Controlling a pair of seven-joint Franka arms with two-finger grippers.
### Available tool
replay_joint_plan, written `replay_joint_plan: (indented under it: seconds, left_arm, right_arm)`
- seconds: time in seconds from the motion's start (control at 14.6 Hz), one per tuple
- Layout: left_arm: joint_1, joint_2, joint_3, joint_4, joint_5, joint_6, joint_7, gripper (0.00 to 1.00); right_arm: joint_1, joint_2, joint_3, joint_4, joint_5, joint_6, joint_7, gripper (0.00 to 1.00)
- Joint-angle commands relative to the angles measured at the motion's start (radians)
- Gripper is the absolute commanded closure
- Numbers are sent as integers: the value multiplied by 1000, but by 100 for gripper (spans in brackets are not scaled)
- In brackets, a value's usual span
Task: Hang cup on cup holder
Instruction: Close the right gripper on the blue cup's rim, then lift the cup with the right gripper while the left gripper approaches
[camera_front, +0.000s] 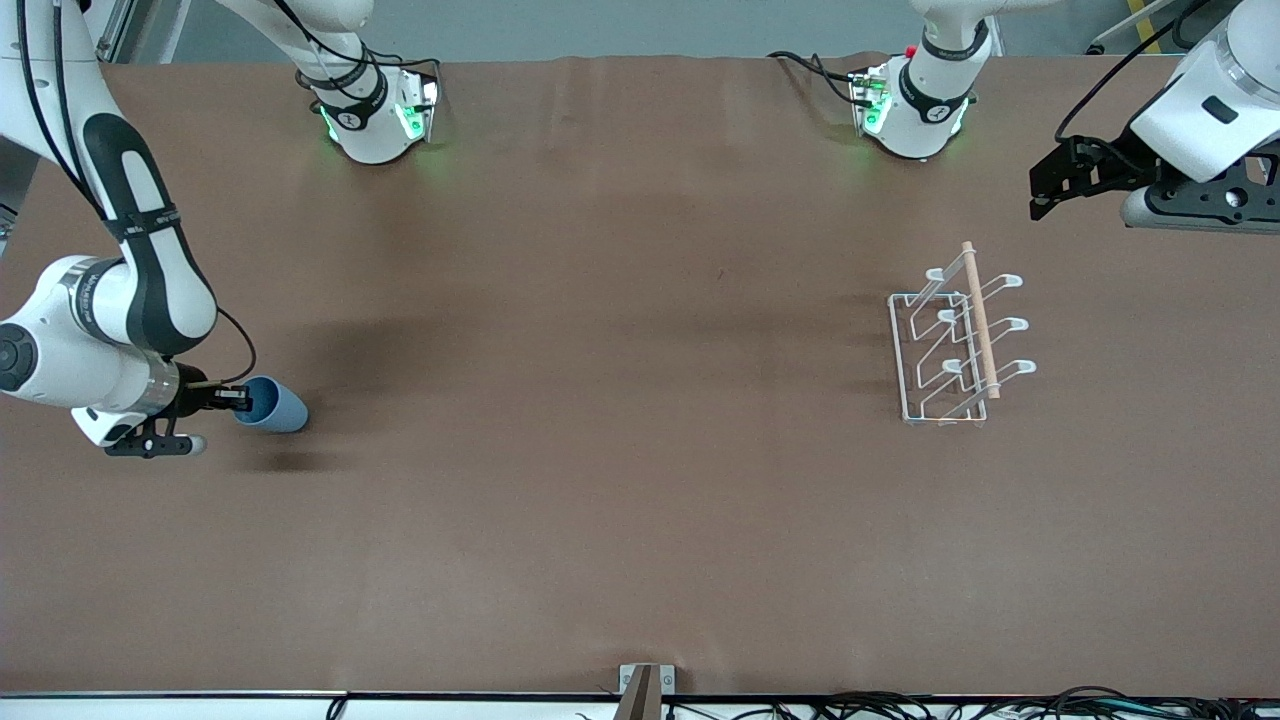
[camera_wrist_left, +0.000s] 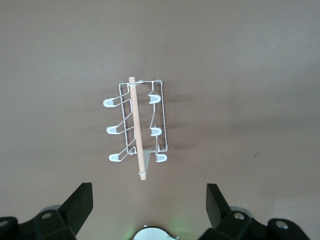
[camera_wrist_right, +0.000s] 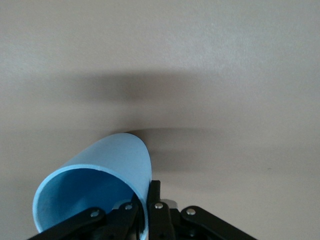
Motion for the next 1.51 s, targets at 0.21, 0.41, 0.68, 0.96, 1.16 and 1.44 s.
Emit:
replay_joint_plan:
  seconds: [0.21, 0.41, 0.68, 0.96, 1.16, 1.44]
  left_arm:
    - [0, 11, -1, 22, -10, -14, 7, 0]
    - [3, 11, -1, 21, -42, -14, -1, 0]
    - [-6, 27, -1, 22, -133, -11, -12, 0]
    - [-118, 74, -4, 25, -210, 54, -7, 0]
    - [-271, 102, -4, 77, -208, 112, 7, 0]
    - [-445, 178, -4, 194, -205, 155, 8, 0]
  right_arm:
    - [6, -170, 95, -6, 188, -180, -13, 97]
    - [12, -209, 151, 35, 366, -304, -13, 97]
    - [13, -255, 234, 40, 602, -384, -16, 96]
    - [16, -278, 282, 36, 909, -478, -19, 97]
    - [39, -279, 283, 36, 1094, -533, -19, 99]
    - [91, -275, 282, 36, 1225, -587, -14, 100]
